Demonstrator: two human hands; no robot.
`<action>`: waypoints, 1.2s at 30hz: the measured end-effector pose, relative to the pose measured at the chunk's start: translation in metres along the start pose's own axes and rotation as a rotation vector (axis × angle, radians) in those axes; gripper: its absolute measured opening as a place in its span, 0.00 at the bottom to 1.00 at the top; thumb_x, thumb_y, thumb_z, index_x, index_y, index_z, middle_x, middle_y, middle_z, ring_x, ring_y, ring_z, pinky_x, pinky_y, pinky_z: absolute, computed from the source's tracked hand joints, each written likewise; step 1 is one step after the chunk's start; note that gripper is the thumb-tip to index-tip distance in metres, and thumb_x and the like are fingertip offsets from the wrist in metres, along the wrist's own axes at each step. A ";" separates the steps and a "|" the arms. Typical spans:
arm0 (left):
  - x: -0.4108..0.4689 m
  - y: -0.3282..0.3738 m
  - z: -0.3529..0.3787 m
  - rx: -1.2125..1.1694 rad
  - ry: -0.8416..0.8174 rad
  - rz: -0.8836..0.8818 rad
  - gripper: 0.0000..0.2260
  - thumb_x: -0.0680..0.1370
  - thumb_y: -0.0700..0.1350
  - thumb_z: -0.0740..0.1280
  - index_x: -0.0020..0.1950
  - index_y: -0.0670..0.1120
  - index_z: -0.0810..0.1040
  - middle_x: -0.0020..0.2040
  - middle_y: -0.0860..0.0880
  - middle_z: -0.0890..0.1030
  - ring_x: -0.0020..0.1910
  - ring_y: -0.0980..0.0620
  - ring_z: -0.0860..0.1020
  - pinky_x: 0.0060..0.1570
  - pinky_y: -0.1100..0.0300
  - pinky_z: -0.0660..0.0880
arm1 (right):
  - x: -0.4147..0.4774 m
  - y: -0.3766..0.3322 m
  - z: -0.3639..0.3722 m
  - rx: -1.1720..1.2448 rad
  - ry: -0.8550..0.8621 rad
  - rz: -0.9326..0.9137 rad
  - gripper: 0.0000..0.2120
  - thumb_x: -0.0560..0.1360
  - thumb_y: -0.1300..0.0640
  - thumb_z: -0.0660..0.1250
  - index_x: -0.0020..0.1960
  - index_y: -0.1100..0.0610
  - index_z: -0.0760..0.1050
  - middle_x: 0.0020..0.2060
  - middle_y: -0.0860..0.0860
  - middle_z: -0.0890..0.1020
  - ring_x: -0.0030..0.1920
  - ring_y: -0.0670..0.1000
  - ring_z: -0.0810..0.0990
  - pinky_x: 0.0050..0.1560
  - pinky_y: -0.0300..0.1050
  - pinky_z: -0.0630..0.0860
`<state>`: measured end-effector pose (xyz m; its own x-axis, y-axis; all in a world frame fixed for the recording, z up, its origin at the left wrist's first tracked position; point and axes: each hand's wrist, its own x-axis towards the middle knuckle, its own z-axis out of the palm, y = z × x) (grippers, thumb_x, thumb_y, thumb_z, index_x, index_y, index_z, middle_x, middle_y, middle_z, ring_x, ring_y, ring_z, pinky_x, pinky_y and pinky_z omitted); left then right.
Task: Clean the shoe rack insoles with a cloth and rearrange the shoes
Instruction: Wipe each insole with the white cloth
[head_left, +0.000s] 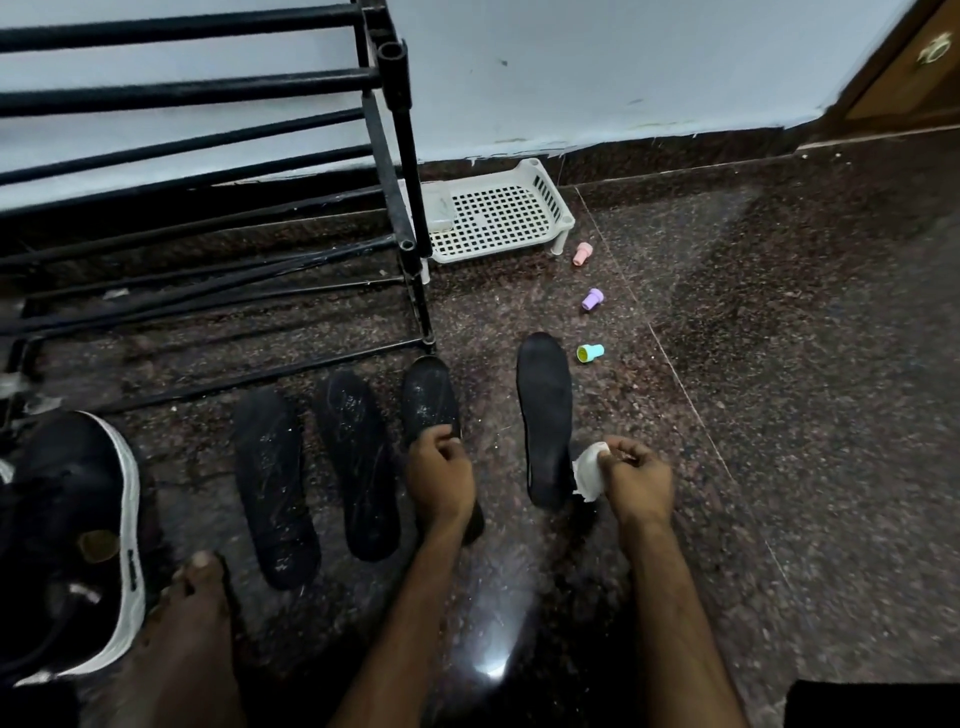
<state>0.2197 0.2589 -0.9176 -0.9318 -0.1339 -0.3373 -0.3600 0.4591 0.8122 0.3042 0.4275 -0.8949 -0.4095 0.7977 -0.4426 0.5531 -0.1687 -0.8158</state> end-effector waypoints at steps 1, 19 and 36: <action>0.004 -0.002 -0.007 0.017 0.041 -0.001 0.09 0.80 0.39 0.64 0.58 0.45 0.79 0.55 0.43 0.80 0.52 0.43 0.79 0.56 0.49 0.76 | -0.003 -0.003 0.007 -0.026 -0.029 -0.030 0.12 0.71 0.65 0.67 0.39 0.49 0.79 0.43 0.56 0.85 0.44 0.56 0.83 0.51 0.53 0.80; 0.008 -0.033 -0.047 -0.118 -0.183 -0.110 0.10 0.82 0.36 0.60 0.58 0.47 0.77 0.42 0.48 0.79 0.38 0.47 0.79 0.44 0.49 0.81 | -0.038 0.017 0.100 -0.395 -0.395 -0.089 0.07 0.76 0.58 0.70 0.39 0.55 0.78 0.39 0.51 0.81 0.45 0.50 0.80 0.45 0.39 0.70; -0.051 0.055 -0.127 -0.219 -0.638 0.146 0.20 0.81 0.55 0.63 0.69 0.48 0.75 0.60 0.48 0.81 0.56 0.52 0.79 0.57 0.50 0.78 | -0.107 -0.010 -0.003 -0.170 -0.388 -0.404 0.08 0.75 0.63 0.70 0.41 0.52 0.82 0.40 0.49 0.84 0.42 0.48 0.81 0.47 0.43 0.77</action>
<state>0.2415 0.1792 -0.7953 -0.7864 0.4895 -0.3768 -0.2966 0.2359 0.9254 0.3453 0.3455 -0.8379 -0.8303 0.5033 -0.2393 0.3936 0.2255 -0.8912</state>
